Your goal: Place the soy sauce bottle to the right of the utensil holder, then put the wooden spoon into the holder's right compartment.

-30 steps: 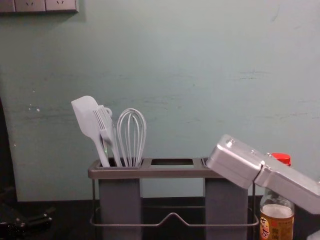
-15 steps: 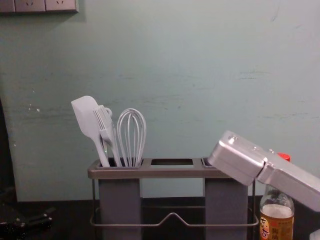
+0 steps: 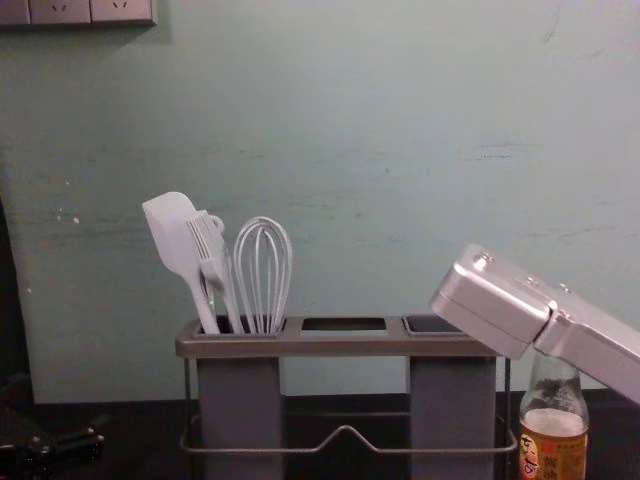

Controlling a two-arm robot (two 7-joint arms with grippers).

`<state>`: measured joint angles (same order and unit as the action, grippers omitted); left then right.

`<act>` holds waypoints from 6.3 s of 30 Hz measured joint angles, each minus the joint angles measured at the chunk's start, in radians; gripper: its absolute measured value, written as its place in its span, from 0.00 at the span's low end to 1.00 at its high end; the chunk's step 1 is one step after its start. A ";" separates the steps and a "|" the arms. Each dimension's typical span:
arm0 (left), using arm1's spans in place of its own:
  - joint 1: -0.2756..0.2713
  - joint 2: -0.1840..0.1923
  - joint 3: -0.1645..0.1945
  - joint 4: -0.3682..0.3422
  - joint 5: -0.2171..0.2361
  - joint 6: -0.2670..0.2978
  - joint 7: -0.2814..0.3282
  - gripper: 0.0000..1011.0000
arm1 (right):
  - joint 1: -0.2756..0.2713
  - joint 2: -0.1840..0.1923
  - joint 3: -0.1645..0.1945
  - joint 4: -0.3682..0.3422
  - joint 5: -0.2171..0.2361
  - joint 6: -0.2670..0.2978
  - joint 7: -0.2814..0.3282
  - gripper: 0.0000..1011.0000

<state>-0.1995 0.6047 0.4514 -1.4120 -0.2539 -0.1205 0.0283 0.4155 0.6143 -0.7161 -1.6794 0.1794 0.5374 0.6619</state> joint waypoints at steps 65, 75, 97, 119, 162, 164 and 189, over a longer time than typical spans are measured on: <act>0.000 0.000 0.000 0.000 0.000 0.000 0.000 0.99 | 0.039 -0.050 -0.048 0.082 -0.060 -0.022 0.045 0.83; 0.000 0.000 0.000 0.000 0.000 0.000 0.000 0.99 | 0.004 -0.022 0.033 0.022 -0.003 -0.063 0.017 0.83; 0.000 0.000 0.000 0.000 0.000 0.000 0.000 0.99 | -0.269 -0.040 0.382 -0.110 0.254 -0.632 -0.171 0.83; 0.000 0.000 0.000 0.000 0.000 0.000 0.000 0.99 | -0.277 -0.215 0.462 -0.001 0.220 -0.926 -0.198 0.83; 0.000 0.000 0.000 0.000 0.000 0.000 0.000 0.99 | 0.095 -0.392 0.393 0.425 0.173 -1.004 -0.110 0.83; 0.000 0.000 0.000 0.000 0.000 0.000 0.000 0.99 | 0.107 -0.401 0.391 0.455 0.178 -1.025 -0.098 0.83; 0.000 0.000 0.000 0.000 0.000 0.000 0.000 0.99 | 0.077 -0.465 0.408 0.600 0.129 -1.125 -0.131 0.83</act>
<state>-0.1995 0.6047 0.4514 -1.4120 -0.2539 -0.1205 0.0283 0.4921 0.1496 -0.3081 -1.0793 0.3085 -0.5873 0.5306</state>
